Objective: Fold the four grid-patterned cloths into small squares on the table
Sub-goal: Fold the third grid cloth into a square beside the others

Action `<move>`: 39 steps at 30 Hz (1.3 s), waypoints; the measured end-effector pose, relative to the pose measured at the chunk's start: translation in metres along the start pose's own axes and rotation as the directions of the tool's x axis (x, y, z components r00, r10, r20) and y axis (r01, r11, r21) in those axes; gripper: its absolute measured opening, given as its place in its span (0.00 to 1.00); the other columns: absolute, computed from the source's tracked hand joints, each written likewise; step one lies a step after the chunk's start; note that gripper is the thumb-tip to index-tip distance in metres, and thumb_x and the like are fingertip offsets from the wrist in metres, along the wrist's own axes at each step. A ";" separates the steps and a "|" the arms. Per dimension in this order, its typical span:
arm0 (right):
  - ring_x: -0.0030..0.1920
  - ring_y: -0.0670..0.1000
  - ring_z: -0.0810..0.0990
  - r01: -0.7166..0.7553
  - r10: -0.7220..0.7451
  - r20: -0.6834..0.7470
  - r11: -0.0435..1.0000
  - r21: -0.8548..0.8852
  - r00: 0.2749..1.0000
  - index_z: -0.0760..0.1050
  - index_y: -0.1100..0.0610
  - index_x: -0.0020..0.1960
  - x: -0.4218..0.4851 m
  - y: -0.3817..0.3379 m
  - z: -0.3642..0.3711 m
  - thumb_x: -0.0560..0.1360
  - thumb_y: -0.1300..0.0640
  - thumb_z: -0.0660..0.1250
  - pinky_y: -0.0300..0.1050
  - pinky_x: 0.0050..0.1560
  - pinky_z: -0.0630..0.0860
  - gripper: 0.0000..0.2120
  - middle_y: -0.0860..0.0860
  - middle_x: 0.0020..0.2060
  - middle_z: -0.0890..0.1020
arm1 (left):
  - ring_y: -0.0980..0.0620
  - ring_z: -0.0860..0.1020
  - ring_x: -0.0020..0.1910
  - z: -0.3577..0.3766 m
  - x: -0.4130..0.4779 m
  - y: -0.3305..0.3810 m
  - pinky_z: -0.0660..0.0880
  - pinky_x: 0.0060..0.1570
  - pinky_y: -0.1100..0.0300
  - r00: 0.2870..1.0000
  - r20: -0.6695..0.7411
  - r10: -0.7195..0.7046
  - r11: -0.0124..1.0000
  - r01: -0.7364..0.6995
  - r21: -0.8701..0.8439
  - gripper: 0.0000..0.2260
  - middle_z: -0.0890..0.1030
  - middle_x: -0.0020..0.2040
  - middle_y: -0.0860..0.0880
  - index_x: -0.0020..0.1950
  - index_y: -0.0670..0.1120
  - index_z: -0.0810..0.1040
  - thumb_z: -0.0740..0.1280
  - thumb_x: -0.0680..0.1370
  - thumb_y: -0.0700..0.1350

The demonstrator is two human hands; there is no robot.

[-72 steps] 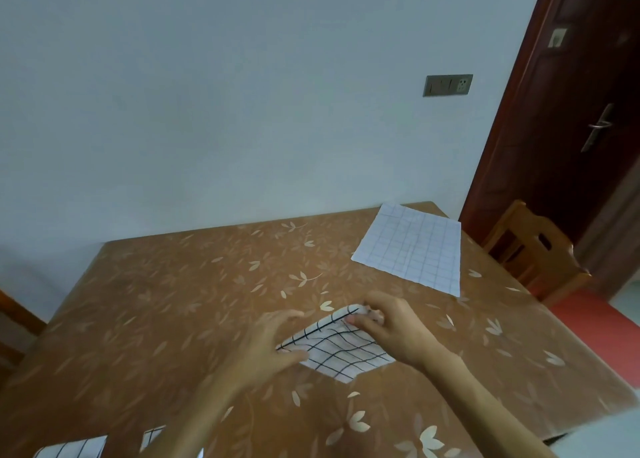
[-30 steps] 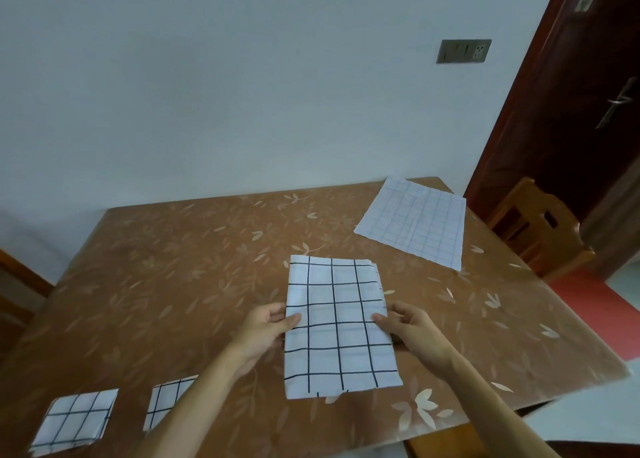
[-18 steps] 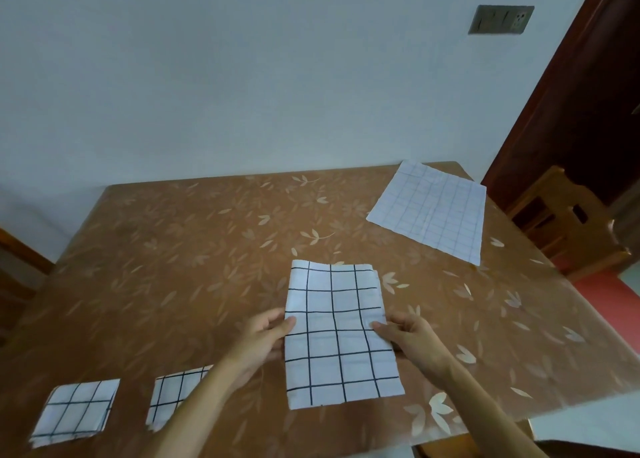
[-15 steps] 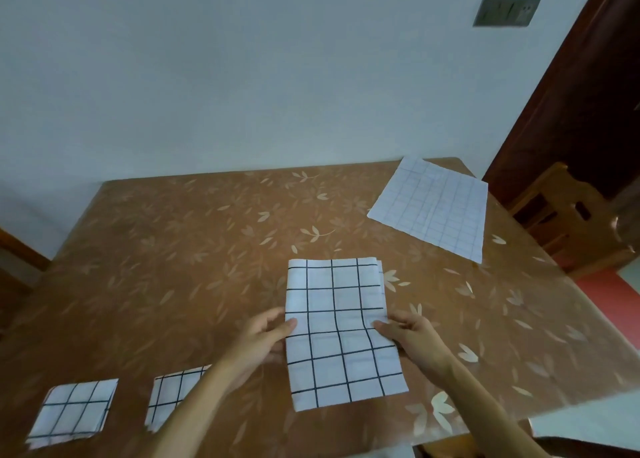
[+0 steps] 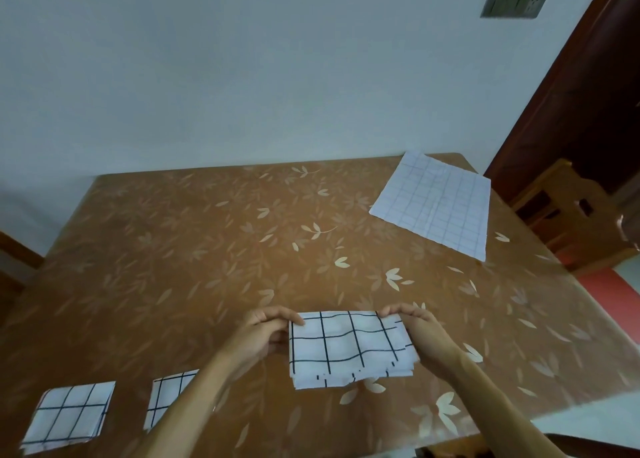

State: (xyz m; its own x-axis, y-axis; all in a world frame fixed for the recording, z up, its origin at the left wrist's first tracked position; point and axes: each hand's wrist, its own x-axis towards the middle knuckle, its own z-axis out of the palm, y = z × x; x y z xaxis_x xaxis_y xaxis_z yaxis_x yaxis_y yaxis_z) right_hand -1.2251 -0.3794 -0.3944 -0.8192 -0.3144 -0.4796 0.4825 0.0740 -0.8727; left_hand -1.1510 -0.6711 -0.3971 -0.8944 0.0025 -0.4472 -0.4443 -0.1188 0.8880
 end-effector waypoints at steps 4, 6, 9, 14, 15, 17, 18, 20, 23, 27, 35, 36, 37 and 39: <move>0.49 0.61 0.83 -0.057 0.053 0.057 0.996 0.067 0.997 0.83 0.62 0.52 0.004 0.002 0.002 0.79 0.54 0.58 0.57 0.52 0.78 0.17 0.63 0.50 0.85 | 0.49 0.80 0.34 -0.002 0.000 -0.001 0.73 0.28 0.61 1.000 -0.024 0.013 0.999 -0.014 -0.043 0.14 0.83 0.42 0.41 0.48 0.38 0.82 0.57 0.83 0.34; 0.52 0.60 0.84 -0.049 0.048 0.061 0.999 0.017 0.997 0.83 0.60 0.57 0.005 0.005 0.004 0.80 0.54 0.62 0.57 0.56 0.78 0.15 0.60 0.53 0.85 | 0.47 0.80 0.39 -0.006 0.002 -0.005 0.75 0.32 0.59 1.000 -0.022 -0.001 0.995 -0.001 -0.097 0.15 0.84 0.47 0.40 0.50 0.40 0.82 0.56 0.84 0.38; 0.54 0.59 0.85 -0.013 0.016 0.048 0.998 -0.060 0.999 0.80 0.53 0.63 0.007 0.017 0.008 0.77 0.64 0.68 0.55 0.57 0.81 0.16 0.58 0.54 0.86 | 0.43 0.84 0.49 -0.011 0.000 -0.014 0.80 0.42 0.54 1.000 -0.018 0.002 0.996 -0.004 -0.088 0.09 0.85 0.54 0.42 0.56 0.44 0.82 0.63 0.82 0.42; 0.52 0.57 0.86 -0.034 0.031 -0.024 0.991 -0.129 0.999 0.75 0.50 0.66 0.020 0.044 0.020 0.76 0.65 0.71 0.57 0.57 0.81 0.22 0.57 0.52 0.86 | 0.46 0.84 0.55 -0.016 -0.002 -0.045 0.79 0.56 0.44 0.990 -0.132 0.046 0.997 -0.036 0.073 0.16 0.86 0.54 0.48 0.59 0.52 0.81 0.73 0.76 0.36; 0.51 0.56 0.86 -0.044 0.040 -0.035 0.989 -0.142 0.999 0.74 0.50 0.66 0.022 0.050 0.023 0.75 0.65 0.71 0.56 0.55 0.82 0.22 0.55 0.51 0.87 | 0.47 0.84 0.55 -0.018 -0.001 -0.054 0.79 0.58 0.43 0.984 -0.169 0.057 0.993 -0.039 0.107 0.16 0.86 0.54 0.50 0.58 0.55 0.82 0.74 0.75 0.37; 0.51 0.55 0.86 -0.088 0.080 -0.052 0.981 -0.175 0.995 0.73 0.52 0.67 0.027 0.062 0.032 0.75 0.64 0.72 0.53 0.51 0.83 0.23 0.54 0.52 0.86 | 0.53 0.83 0.56 -0.024 0.001 -0.074 0.79 0.59 0.44 0.968 -0.231 0.096 0.978 -0.049 0.203 0.16 0.86 0.54 0.54 0.54 0.59 0.83 0.75 0.74 0.38; 0.51 0.54 0.86 -0.117 0.109 -0.055 0.973 -0.199 0.993 0.72 0.53 0.67 0.029 0.069 0.035 0.75 0.64 0.72 0.49 0.48 0.83 0.22 0.55 0.53 0.85 | 0.56 0.82 0.57 -0.026 0.001 -0.083 0.78 0.61 0.46 0.963 -0.247 0.110 0.968 -0.047 0.246 0.16 0.85 0.54 0.57 0.53 0.60 0.83 0.75 0.74 0.39; 0.50 0.52 0.84 -0.162 0.160 -0.029 0.953 -0.254 0.987 0.72 0.56 0.66 0.032 0.083 0.042 0.75 0.66 0.71 0.42 0.44 0.82 0.21 0.56 0.55 0.83 | 0.64 0.79 0.57 -0.028 0.000 -0.098 0.75 0.64 0.52 0.953 -0.280 0.120 0.955 -0.034 0.295 0.15 0.83 0.55 0.60 0.52 0.59 0.83 0.75 0.75 0.39; 0.47 0.49 0.85 -0.182 0.188 -0.010 0.935 -0.304 0.982 0.75 0.60 0.65 0.032 0.098 0.049 0.75 0.68 0.71 0.41 0.44 0.83 0.20 0.55 0.53 0.85 | 0.73 0.77 0.52 -0.030 0.000 -0.115 0.73 0.63 0.59 0.913 -0.374 0.161 0.944 -0.033 0.327 0.14 0.83 0.54 0.60 0.51 0.55 0.83 0.73 0.75 0.36; 0.42 0.54 0.87 -0.207 0.213 -0.003 0.943 -0.261 0.977 0.74 0.58 0.64 0.028 0.106 0.055 0.75 0.69 0.69 0.49 0.40 0.85 0.19 0.61 0.50 0.84 | 0.68 0.78 0.54 -0.033 0.002 -0.130 0.77 0.62 0.56 0.892 -0.391 0.228 0.897 -0.036 0.440 0.12 0.82 0.56 0.61 0.54 0.57 0.81 0.71 0.78 0.39; 0.48 0.54 0.83 -0.076 -0.034 -0.109 0.510 -0.856 0.993 0.69 0.48 0.65 0.026 0.128 0.060 0.76 0.50 0.65 0.51 0.46 0.80 0.18 0.49 0.48 0.84 | 0.50 0.62 0.77 -0.026 -0.003 -0.167 0.67 0.71 0.53 0.908 0.024 0.419 0.250 -0.141 0.958 0.18 0.63 0.78 0.51 0.71 0.54 0.73 0.67 0.80 0.48; 0.48 0.56 0.83 -0.047 -0.144 -0.113 0.400 -0.915 0.983 0.69 0.50 0.63 0.026 0.132 0.061 0.77 0.48 0.64 0.50 0.45 0.78 0.17 0.51 0.49 0.83 | 0.48 0.66 0.76 -0.024 -0.002 -0.173 0.71 0.69 0.52 0.909 0.079 0.410 0.189 -0.170 0.967 0.18 0.66 0.77 0.49 0.69 0.53 0.75 0.69 0.79 0.47; 0.49 0.56 0.82 -0.016 -0.252 -0.093 0.291 -0.957 0.963 0.71 0.53 0.61 0.027 0.136 0.063 0.76 0.48 0.65 0.50 0.45 0.78 0.16 0.53 0.50 0.82 | 0.47 0.68 0.74 -0.021 -0.001 -0.177 0.74 0.66 0.51 0.912 0.106 0.396 0.141 -0.175 0.974 0.18 0.68 0.76 0.48 0.67 0.52 0.76 0.71 0.77 0.46; 0.51 0.57 0.82 0.068 -0.383 0.024 0.104 -0.992 0.923 0.73 0.57 0.62 0.034 0.145 0.072 0.71 0.53 0.71 0.50 0.49 0.80 0.21 0.55 0.54 0.82 | 0.46 0.72 0.72 -0.019 0.003 -0.185 0.77 0.62 0.51 0.928 0.094 0.361 0.107 -0.141 0.984 0.21 0.71 0.74 0.47 0.66 0.51 0.77 0.75 0.74 0.46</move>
State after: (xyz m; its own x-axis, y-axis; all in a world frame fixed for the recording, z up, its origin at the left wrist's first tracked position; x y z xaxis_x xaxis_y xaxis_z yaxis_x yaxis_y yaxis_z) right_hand -1.1602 -0.4477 -0.5304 -0.9340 -0.3411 -0.1065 -0.3136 0.9253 -0.2135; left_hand -1.0706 -0.6679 -0.5648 -0.9951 0.0527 -0.0838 0.0289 0.9642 0.2637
